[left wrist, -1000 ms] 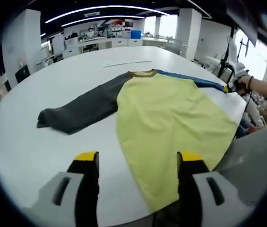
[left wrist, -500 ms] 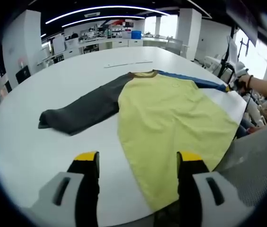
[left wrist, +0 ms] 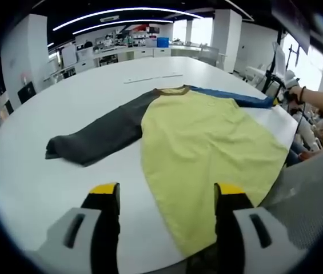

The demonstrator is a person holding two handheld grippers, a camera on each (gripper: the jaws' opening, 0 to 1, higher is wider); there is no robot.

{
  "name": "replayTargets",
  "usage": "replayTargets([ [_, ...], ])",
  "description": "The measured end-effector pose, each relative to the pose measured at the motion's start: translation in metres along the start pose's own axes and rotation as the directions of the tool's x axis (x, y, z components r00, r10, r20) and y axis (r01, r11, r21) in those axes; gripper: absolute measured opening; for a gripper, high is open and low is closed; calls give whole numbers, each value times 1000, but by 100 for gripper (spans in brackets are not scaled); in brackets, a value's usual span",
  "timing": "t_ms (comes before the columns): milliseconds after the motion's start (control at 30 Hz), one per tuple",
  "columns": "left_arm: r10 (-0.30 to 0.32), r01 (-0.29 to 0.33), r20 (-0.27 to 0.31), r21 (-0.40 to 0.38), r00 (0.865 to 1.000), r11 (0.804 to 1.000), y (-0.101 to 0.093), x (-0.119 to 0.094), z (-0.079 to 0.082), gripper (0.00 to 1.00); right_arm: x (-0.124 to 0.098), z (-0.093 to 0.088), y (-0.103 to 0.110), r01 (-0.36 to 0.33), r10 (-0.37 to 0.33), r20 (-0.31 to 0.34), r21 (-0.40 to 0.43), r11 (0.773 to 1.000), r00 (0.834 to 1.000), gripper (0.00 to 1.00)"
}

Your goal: Fold the garment on the visible template until the final outline fits inside the template.

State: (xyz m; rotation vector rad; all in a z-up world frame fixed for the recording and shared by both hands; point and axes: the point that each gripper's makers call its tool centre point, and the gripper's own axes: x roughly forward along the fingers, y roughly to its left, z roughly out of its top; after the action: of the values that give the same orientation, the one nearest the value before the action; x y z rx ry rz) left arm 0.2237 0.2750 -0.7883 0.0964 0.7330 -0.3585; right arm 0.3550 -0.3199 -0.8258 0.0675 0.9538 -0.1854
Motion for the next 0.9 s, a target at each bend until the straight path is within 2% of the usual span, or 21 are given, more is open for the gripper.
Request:
replayTargets([
  [167,2,-2,2,2,1000,1000,5,-1,-2,67,2,4,-6,-13,13,9,18,1000,1000,0],
  [200,2,-2,3,3,1000,1000,6,-1,-2,68,8,11,-15,-16,16,10,23,1000,1000,0],
  [333,-25,25,18,-7,1000,1000,-2,-4,3,73,6,16,-13,-26,25,22,22,999,999,0],
  [567,-38,37,28,41,999,998,-1,-4,3,81,-4,28,3,-55,54,49,13,998,997,0],
  [767,-42,41,35,42,998,998,0,-5,3,83,0,51,12,-90,90,73,-14,996,993,0],
  [900,-43,41,44,44,998,998,0,-7,4,85,-4,64,25,-111,114,89,-40,993,989,0],
])
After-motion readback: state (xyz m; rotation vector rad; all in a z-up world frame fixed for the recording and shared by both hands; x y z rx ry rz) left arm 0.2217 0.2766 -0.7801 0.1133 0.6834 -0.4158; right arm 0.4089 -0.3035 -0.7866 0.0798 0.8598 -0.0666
